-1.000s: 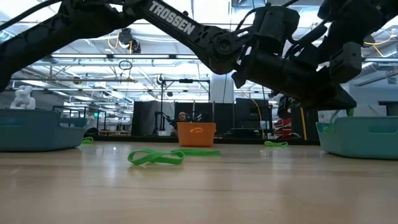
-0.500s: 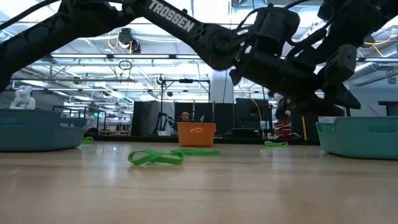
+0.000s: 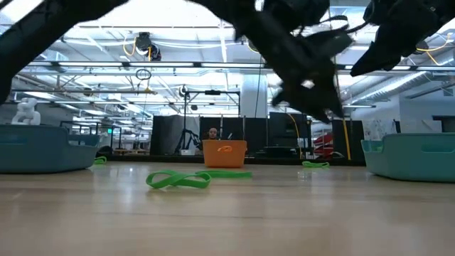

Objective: Sort rubber bands into baskets
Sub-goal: Put the green rubber band into the green bin

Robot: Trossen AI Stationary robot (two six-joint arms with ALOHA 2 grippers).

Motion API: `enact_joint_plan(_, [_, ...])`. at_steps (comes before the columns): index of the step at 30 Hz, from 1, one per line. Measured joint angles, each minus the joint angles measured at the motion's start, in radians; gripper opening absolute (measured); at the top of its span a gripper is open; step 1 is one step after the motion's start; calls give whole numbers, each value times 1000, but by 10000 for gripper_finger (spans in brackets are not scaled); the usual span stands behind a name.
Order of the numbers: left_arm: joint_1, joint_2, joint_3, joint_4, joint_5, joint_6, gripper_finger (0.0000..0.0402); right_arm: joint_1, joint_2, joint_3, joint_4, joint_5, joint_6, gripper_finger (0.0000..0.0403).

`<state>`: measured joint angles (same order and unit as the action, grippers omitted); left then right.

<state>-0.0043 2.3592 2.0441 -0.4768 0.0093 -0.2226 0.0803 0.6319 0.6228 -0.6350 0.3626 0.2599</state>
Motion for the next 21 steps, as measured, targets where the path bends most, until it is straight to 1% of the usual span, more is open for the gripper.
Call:
enact_joint_plan(2, [-10,-37,0,-156,-9,-7,160,0,0,0,-9,-3,21,128])
enact_joint_plan(5, [-47,-81,0,-342,-68,-11,160,0,0,0,-10,-11,63,128])
enact_joint_plan(7, [-85,-103,0,-421,-115,-36,160,1,1,0,-10,-54,83,128])
enact_joint_plan(10, [-156,-127,0,-528,-179,-67,160,18,5,0,-8,-148,128,128])
enact_joint_plan(13, [-232,-135,0,-605,-293,-86,160,69,20,0,8,-212,176,128])
enact_joint_plan(15, [-276,-135,0,-620,-366,-84,160,106,37,0,51,-247,204,128])
enact_joint_plan(17, [-304,-135,-5,-590,-396,-45,160,147,58,0,100,-286,237,128])
enact_joint_plan(19, [-323,-137,-36,-456,-375,44,160,196,79,0,128,-314,279,128])
enact_joint_plan(21, [-340,-135,-77,-292,-313,158,160,250,99,0,146,-313,332,128])
